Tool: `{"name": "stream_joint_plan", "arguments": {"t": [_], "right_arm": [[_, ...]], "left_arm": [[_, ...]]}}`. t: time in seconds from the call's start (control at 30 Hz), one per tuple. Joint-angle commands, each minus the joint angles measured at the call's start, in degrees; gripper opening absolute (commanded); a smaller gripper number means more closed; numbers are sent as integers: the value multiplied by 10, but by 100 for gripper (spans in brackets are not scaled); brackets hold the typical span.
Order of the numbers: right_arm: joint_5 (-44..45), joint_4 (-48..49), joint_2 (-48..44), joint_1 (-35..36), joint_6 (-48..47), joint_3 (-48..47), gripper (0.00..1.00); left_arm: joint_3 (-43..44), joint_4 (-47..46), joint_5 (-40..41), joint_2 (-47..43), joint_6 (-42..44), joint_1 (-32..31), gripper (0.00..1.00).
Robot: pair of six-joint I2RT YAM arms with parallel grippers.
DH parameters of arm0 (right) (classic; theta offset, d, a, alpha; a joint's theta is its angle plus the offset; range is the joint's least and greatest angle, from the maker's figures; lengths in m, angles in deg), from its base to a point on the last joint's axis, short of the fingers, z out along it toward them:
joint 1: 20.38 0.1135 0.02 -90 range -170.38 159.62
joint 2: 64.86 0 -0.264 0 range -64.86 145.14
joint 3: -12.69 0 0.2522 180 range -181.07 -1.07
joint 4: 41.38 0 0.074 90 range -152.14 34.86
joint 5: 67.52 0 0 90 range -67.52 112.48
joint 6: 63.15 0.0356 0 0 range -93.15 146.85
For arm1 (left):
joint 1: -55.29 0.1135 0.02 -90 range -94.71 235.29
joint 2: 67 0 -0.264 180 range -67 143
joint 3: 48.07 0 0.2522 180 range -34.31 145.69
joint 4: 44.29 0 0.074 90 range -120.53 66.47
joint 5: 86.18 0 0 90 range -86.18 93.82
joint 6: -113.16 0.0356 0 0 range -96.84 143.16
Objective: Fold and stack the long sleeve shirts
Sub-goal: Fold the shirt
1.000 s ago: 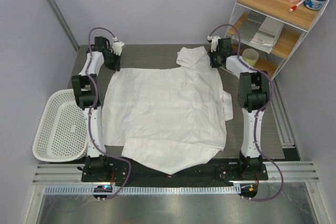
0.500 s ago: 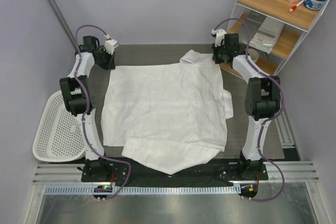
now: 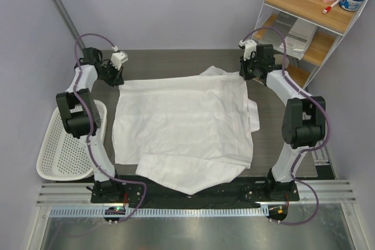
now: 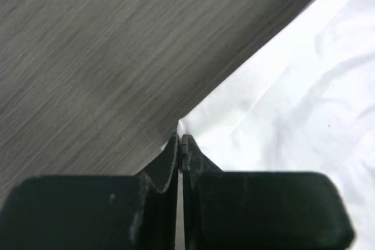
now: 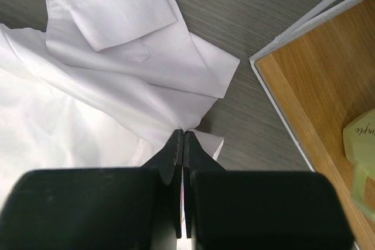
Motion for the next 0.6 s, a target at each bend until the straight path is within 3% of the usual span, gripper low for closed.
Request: {"name": "stream_joint_plan", "arguments": {"t": [0.0, 0.43, 0.53, 0.57], "right_arm": [[-11, 7, -59, -4, -17, 36, 1], [-41, -28, -94, -1, -47, 151, 1], [-43, -37, -76, 1, -54, 160, 1], [-43, -39, -71, 1, -54, 159, 1]], "left_arm": [[-49, 5, -14, -53, 75, 5, 0], [-144, 26, 17, -89, 190, 5, 0], [-151, 29, 27, -82, 205, 4, 3], [-152, 32, 31, -81, 211, 4, 8]]}}
